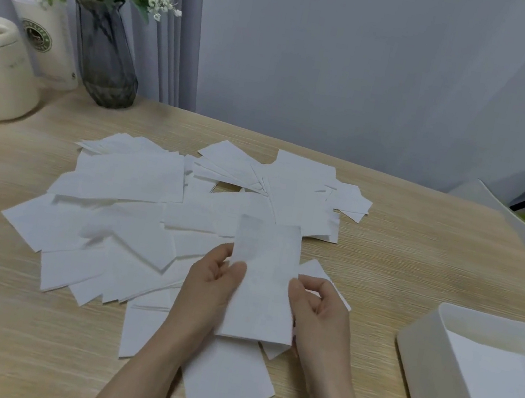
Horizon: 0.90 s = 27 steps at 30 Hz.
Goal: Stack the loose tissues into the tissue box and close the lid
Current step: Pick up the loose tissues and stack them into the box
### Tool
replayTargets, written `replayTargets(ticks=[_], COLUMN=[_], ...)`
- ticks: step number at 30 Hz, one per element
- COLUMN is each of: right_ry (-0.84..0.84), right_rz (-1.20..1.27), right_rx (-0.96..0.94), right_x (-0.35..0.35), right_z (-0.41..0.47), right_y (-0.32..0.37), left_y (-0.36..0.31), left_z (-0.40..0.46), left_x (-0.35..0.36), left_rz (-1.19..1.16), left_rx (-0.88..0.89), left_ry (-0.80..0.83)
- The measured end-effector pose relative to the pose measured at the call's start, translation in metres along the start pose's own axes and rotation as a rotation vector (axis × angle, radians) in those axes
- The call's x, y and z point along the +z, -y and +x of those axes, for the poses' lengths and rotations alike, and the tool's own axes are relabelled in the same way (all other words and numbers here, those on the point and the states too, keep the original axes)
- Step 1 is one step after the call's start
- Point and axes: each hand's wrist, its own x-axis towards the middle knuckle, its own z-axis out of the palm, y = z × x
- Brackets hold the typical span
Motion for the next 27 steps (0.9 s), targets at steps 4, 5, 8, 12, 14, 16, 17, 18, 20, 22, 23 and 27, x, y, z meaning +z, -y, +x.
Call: replayTargets(ticks=[4, 5, 8, 12, 14, 16, 17, 18, 20, 22, 23, 27], right_ry=[-0.255, -0.282, -0.223, -0.156, -0.150, -0.142, -0.138, -0.133, -0.127, -0.129, -0.129, -0.132], right_rz=[-0.401, -0.517, -0.725, -0.795, -0.784, -0.748, -0.719, -0.688, -0.640, -0.568, -0.506, -0.272], right_rx=[-0.124, -0.121, -0.012, 0.069, 0.071, 0.063, 0.050, 0.030, -0.008, -0.049, -0.069, -0.104], right_x=[-0.029, -0.037, -0.052, -0.055, -0.055, -0.056, -0.056, -0.056, -0.054, -0.052, -0.051, -0.047], right_z=[0.015, 0.020, 0.032, 0.036, 0.036, 0.037, 0.036, 0.036, 0.035, 0.033, 0.032, 0.028], right_y=[-0.005, -0.006, -0.010, -0.011, -0.011, -0.012, -0.012, -0.013, -0.014, -0.017, -0.017, -0.017], left_y=[0.001, 0.001, 0.000, 0.000, 0.000, 0.001, 0.001, 0.002, 0.002, 0.002, 0.002, 0.003], left_z=[0.003, 0.003, 0.004, 0.004, 0.004, 0.005, 0.005, 0.005, 0.006, 0.006, 0.006, 0.006], left_x=[-0.005, -0.006, -0.007, -0.006, -0.007, -0.006, -0.006, -0.007, -0.006, -0.006, -0.006, -0.006], left_rz=[0.017, 0.014, 0.005, -0.001, -0.004, 0.003, 0.007, 0.008, 0.005, 0.002, -0.001, -0.006], left_rx=[0.021, 0.025, 0.023, 0.011, 0.007, 0.001, -0.001, -0.001, 0.001, 0.001, 0.000, -0.001], left_ry=[-0.079, -0.097, -0.122, -0.115, -0.120, -0.124, -0.125, -0.125, -0.120, -0.116, -0.115, -0.119])
